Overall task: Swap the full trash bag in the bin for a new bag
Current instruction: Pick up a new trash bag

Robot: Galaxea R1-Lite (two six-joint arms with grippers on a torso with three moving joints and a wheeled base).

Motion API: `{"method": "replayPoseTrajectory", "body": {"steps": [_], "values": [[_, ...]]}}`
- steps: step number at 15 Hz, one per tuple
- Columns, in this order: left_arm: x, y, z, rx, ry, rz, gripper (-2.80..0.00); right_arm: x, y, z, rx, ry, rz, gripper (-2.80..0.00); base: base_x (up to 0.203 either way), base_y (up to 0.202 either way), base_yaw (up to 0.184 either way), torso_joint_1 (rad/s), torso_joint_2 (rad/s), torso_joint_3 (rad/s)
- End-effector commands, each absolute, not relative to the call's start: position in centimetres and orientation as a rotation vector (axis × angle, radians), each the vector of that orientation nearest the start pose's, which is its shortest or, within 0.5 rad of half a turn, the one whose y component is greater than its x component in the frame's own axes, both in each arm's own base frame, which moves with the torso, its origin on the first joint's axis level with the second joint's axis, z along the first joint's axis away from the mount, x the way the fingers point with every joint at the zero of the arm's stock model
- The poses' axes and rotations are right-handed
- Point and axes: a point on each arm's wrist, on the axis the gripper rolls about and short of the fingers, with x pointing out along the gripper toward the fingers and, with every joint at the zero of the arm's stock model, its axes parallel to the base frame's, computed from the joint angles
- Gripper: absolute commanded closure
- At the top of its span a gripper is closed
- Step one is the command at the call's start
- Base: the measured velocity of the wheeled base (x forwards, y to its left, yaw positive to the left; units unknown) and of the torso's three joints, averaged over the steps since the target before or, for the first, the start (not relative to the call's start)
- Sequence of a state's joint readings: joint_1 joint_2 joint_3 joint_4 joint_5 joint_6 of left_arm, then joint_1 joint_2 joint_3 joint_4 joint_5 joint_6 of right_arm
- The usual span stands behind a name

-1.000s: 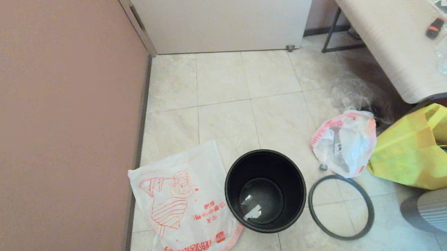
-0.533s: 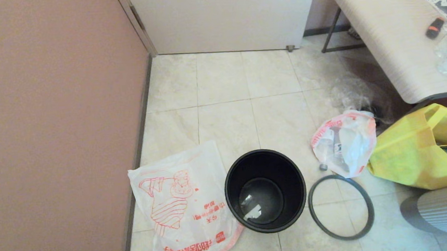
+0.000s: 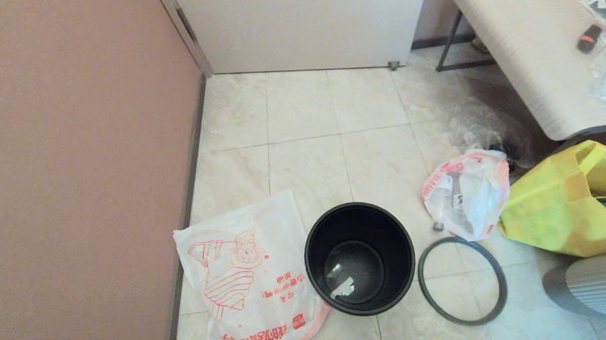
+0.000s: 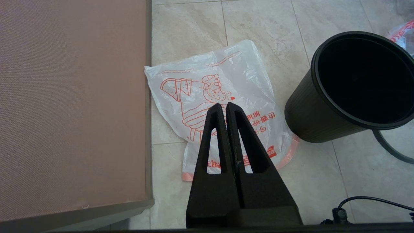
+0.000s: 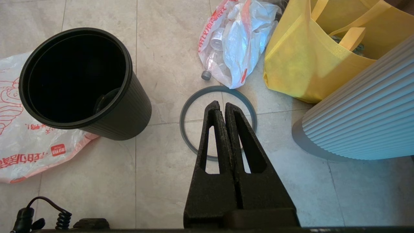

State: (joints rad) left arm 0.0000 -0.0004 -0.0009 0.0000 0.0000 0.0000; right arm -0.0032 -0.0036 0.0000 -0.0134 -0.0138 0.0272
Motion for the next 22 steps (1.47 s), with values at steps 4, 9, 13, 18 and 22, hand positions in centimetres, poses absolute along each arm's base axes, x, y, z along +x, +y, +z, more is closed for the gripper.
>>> {"method": "replayPoseTrajectory", "body": {"steps": [4, 9, 13, 18, 22], "values": [[-2.3, 0.0, 7.5, 0.0, 0.0, 0.0, 0.0, -2.2, 0.0, 7.5, 0.028, -0.008, -0.017, 0.0, 0.0, 0.0, 0.0, 0.0, 0.0, 0.0], [-2.3, 0.0, 7.5, 0.0, 0.0, 0.0, 0.0, -2.2, 0.0, 7.5, 0.028, -0.008, -0.017, 0.0, 0.0, 0.0, 0.0, 0.0, 0.0, 0.0], [-2.3, 0.0, 7.5, 0.005, -0.001, 0.0, 0.0, -2.2, 0.0, 7.5, 0.028, -0.008, -0.017, 0.0, 0.0, 0.0, 0.0, 0.0, 0.0, 0.0], [-2.3, 0.0, 7.6, 0.004, 0.003, 0.0, 0.0, -2.2, 0.0, 7.5, 0.028, -0.007, -0.017, 0.0, 0.0, 0.0, 0.0, 0.0, 0.0, 0.0], [-2.9, 0.0, 11.7, 0.003, -0.065, 0.0, 0.0, -2.2, 0.0, 7.5, 0.028, -0.008, -0.017, 0.0, 0.0, 0.0, 0.0, 0.0, 0.0, 0.0]]}}
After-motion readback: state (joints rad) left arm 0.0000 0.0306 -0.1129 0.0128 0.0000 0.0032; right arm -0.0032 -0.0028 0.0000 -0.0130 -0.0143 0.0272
